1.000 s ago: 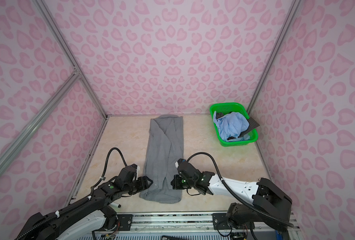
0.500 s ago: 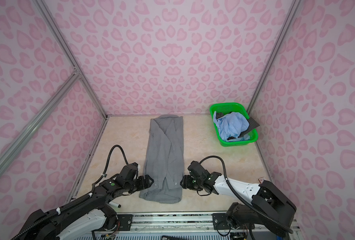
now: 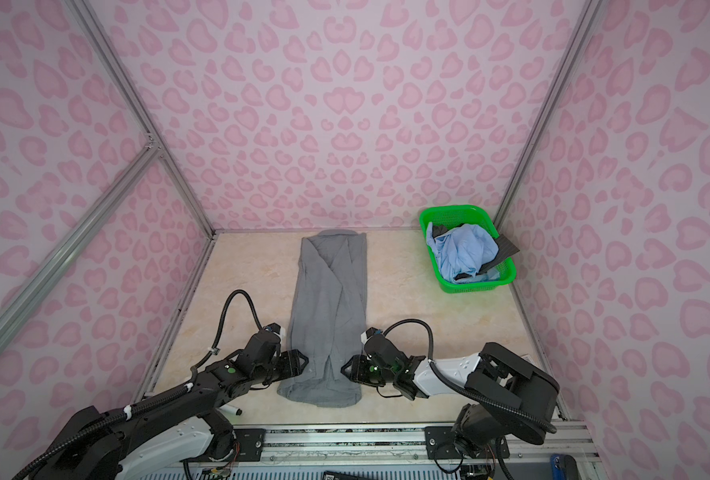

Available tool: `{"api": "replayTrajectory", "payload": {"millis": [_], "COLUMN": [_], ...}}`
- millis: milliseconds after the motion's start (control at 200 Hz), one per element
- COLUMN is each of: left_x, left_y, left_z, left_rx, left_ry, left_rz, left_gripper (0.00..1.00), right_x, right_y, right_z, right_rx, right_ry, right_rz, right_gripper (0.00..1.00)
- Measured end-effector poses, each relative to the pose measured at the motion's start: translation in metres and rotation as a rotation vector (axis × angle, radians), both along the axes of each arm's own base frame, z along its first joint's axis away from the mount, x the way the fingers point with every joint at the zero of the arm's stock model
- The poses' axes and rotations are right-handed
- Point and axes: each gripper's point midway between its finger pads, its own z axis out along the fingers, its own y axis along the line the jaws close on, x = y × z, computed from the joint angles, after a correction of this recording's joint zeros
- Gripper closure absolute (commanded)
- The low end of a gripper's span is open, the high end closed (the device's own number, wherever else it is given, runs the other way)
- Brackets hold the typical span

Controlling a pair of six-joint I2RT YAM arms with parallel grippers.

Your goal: Fold and stack the long sleeve shirts

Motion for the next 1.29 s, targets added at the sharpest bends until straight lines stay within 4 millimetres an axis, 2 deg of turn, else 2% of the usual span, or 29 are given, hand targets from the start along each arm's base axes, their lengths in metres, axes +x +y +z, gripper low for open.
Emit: {"api": "replayTrajectory", "payload": {"millis": [85,220,265,320,405,420,680,945,1050,1135,1295], "left_x": [-0.005,-0.011,-0.013,-0.015,-0.018,-0.019,-0.034,-0.038,-0.033,-0.022,-0.002], "left_y": [-0.008,-0.013,-0.012,-0.011,-0.011,-0.011,-0.011,-0.011,-0.015,-0.019,-0.017], "left_z": [-0.001,-0.004,-0.006,-0.007,-0.008,-0.009,-0.002,0.03,0.052,0.077,0.103], "left_rx": [-0.025,-0.051,-0.054,-0.064,-0.073,-0.073,-0.073,-0.152,-0.184,-0.207,-0.204], "left_ry": [0.0,0.011,0.016,0.024,0.037,0.044,0.13,0.152,0.145,0.104,0.055], "left_rz": [-0.013,-0.009,-0.005,0.002,0.012,0.016,0.03,0.104,0.136,0.155,0.214], "left_gripper": [0.42,0.61,0.63,0.74,0.95,0.96,0.96,0.96,0.96,0.96,0.96], "right_x": [-0.001,0.0,-0.001,-0.003,-0.004,-0.004,-0.01,-0.002,0.001,0.006,0.014], "right_y": [0.0,-0.002,-0.004,-0.007,-0.011,-0.011,-0.004,-0.001,0.004,0.006,0.002], "right_z": [-0.001,-0.002,-0.003,-0.004,-0.006,-0.006,0.013,0.054,0.073,0.088,0.096], "right_rx": [0.006,0.003,-0.006,-0.02,-0.041,-0.044,-0.043,-0.019,-0.016,-0.009,-0.021], "right_ry": [0.008,0.01,0.016,0.019,0.019,0.019,-0.006,-0.09,-0.119,-0.154,-0.17], "right_rz": [-0.01,-0.027,-0.033,-0.036,-0.038,-0.039,0.007,0.012,0.03,0.033,0.023], "right_gripper": [0.62,0.74,0.79,0.84,0.97,0.98,1.0,1.0,1.0,1.0,1.0]}}
